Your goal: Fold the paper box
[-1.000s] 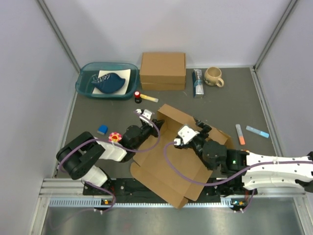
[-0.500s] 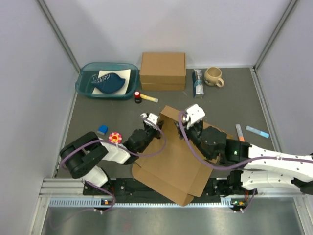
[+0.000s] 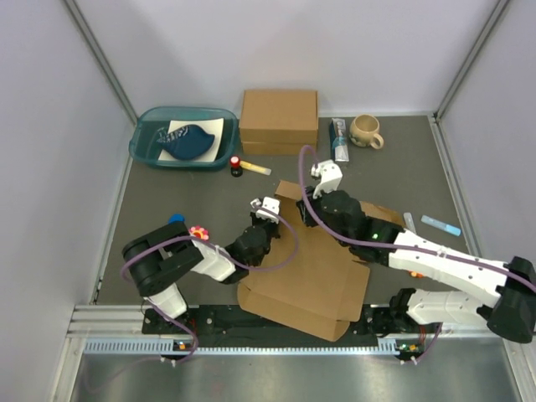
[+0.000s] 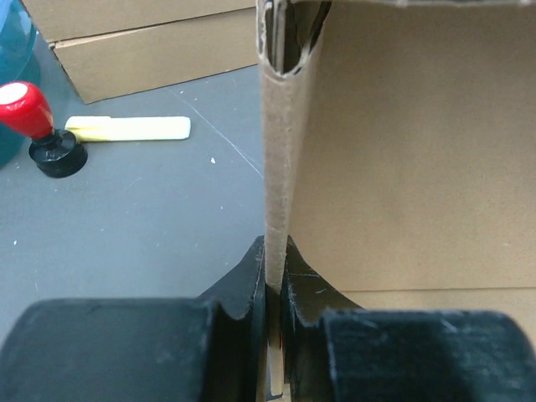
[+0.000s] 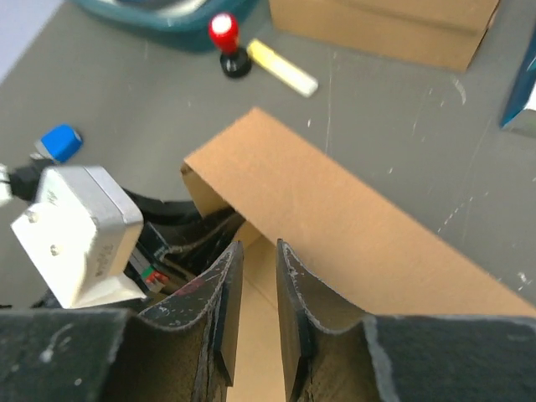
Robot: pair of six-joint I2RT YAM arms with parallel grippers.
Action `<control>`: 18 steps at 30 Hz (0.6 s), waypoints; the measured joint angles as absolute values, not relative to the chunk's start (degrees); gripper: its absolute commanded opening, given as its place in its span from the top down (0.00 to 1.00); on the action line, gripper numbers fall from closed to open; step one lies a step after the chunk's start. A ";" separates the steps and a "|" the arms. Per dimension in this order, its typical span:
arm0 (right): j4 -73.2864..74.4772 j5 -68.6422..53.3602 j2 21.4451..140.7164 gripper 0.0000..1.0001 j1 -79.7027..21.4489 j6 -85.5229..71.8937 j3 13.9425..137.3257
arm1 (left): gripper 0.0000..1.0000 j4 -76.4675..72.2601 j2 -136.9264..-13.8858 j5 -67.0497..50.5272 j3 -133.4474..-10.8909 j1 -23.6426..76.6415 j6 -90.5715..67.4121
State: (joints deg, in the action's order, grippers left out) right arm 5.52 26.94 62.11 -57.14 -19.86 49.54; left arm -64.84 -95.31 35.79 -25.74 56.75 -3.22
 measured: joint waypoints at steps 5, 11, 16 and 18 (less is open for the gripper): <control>5.78 24.01 67.02 0.77 -57.12 -21.19 48.03 | 1.00 -65.80 -97.27 37.60 -26.13 57.10 -3.51; 6.52 22.83 67.83 0.75 -57.12 -21.74 46.48 | 1.00 -67.81 -98.26 38.22 -26.15 57.12 -3.38; 6.48 23.09 64.42 0.74 -57.12 -21.19 46.61 | 1.00 -69.60 -99.07 38.24 -26.13 57.12 -2.83; 6.52 23.51 62.76 0.73 -57.06 -20.62 47.33 | 1.00 -70.02 -99.26 38.24 -26.13 57.10 -2.79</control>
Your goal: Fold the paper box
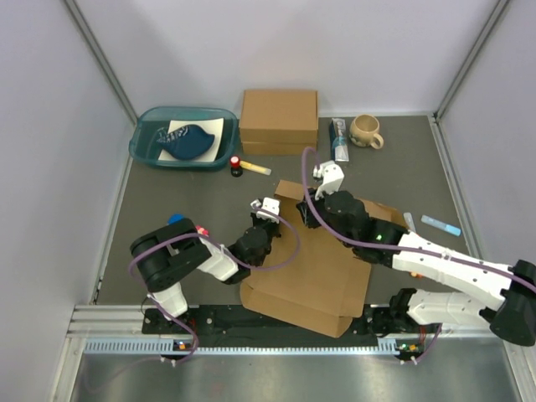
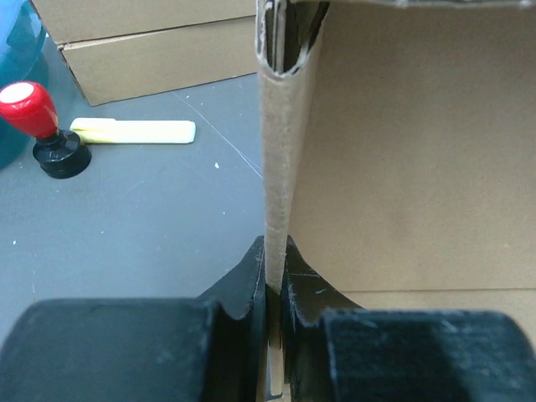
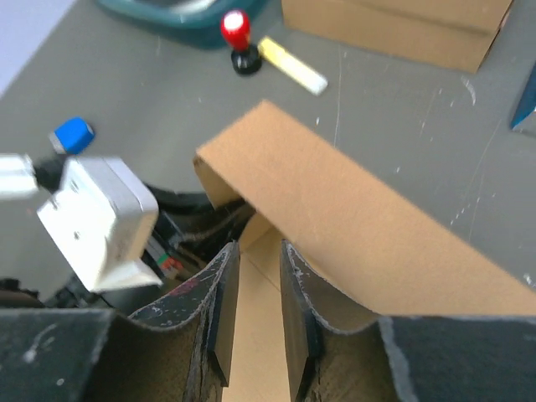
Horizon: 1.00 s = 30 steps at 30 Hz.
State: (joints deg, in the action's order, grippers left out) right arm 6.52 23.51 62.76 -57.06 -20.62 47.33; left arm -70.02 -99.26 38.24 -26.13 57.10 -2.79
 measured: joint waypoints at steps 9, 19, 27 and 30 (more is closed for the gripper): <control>1.52 23.62 67.44 0.73 -50.87 -18.24 53.32 | 1.00 -71.57 -100.05 38.24 -25.71 57.10 -2.66; -5.82 22.63 75.75 0.73 -50.11 -16.71 50.83 | 0.77 -72.18 -100.88 39.64 -25.56 57.06 -2.92; -9.54 22.81 75.81 0.73 -50.09 -16.47 49.10 | 0.42 -72.01 -100.88 40.47 -26.76 57.10 -2.17; -9.54 22.81 75.81 0.73 -50.09 -16.49 49.10 | 0.47 -72.05 -100.88 40.34 -27.66 57.06 -2.09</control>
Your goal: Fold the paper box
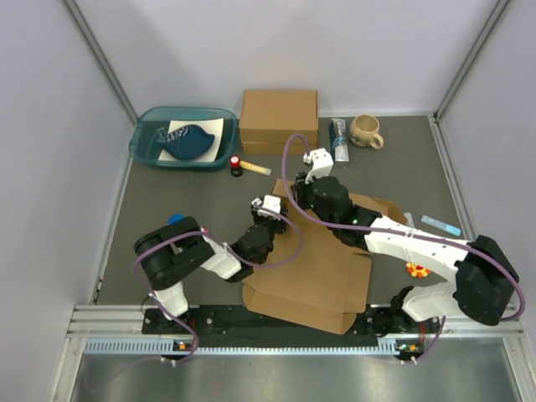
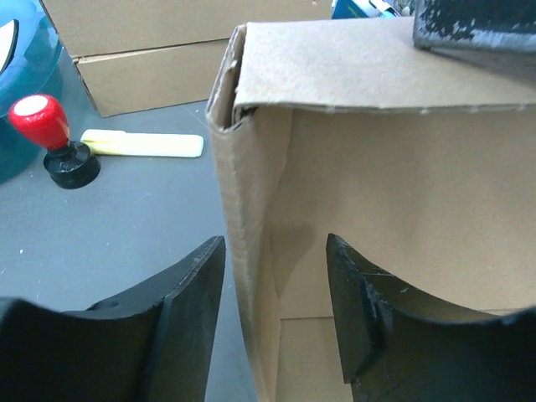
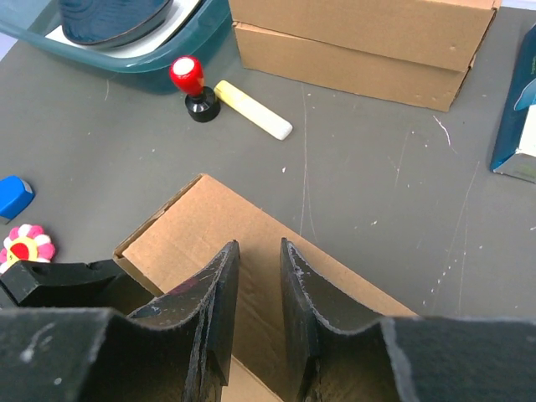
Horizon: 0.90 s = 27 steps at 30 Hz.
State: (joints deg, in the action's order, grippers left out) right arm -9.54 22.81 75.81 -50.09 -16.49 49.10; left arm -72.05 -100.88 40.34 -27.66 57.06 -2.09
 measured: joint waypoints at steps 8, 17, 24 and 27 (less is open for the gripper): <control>-9.65 22.74 75.81 0.73 -50.04 -16.53 49.04 | 1.00 -72.05 -101.21 40.29 -29.32 55.64 -1.17; -11.38 22.79 75.81 0.73 -49.69 -16.56 48.01 | 0.90 -73.34 -102.54 40.58 -30.13 55.44 0.12; -11.53 22.74 75.79 0.73 -49.71 -16.58 47.99 | 0.55 -70.06 -102.65 40.10 -30.65 55.22 0.14; -11.55 22.72 75.79 0.73 -49.71 -16.56 47.99 | 0.57 -68.18 -102.74 40.10 -30.65 55.18 -0.80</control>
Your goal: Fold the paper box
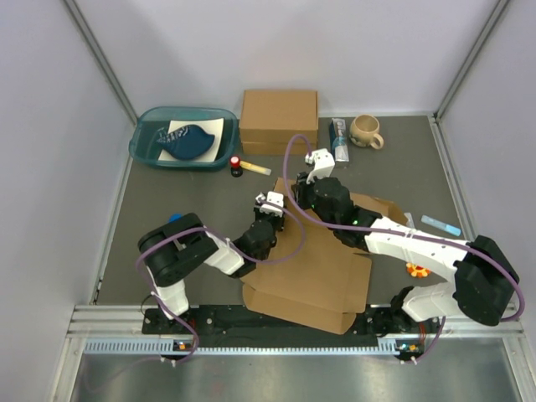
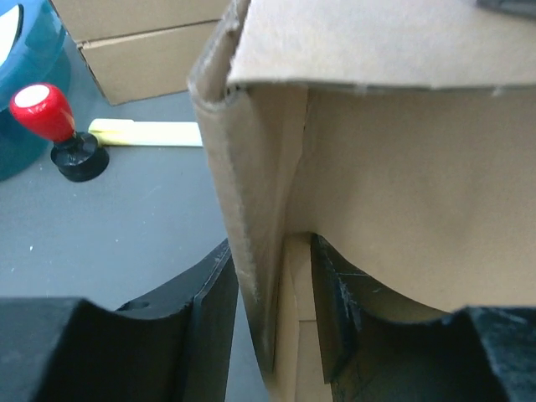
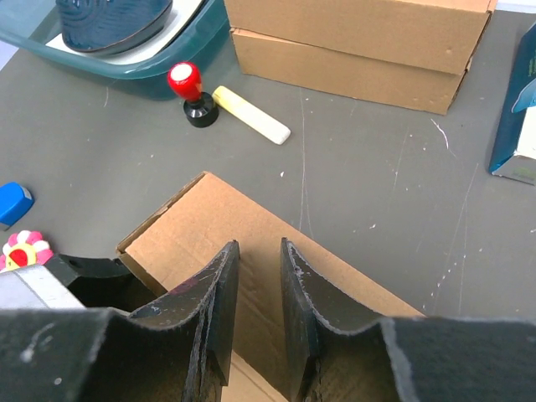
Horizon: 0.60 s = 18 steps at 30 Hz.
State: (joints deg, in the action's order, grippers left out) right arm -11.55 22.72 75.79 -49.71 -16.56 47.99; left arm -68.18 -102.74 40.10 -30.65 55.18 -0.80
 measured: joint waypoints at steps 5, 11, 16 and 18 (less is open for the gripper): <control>-11.57 22.59 75.79 0.73 -49.71 -16.56 47.99 | 0.88 -65.76 -104.05 40.07 -31.18 55.18 -2.96; -11.53 22.79 75.79 0.73 -49.58 -16.47 47.99 | 1.00 -64.05 -104.92 41.41 -32.88 55.22 -4.95; -11.38 22.61 75.70 0.59 -49.58 -16.53 47.99 | 1.00 -64.25 -104.92 41.52 -32.80 55.22 -5.06; -10.96 22.31 75.31 0.41 -49.71 -16.67 48.01 | 1.00 -64.53 -104.92 41.47 -32.56 55.24 -5.04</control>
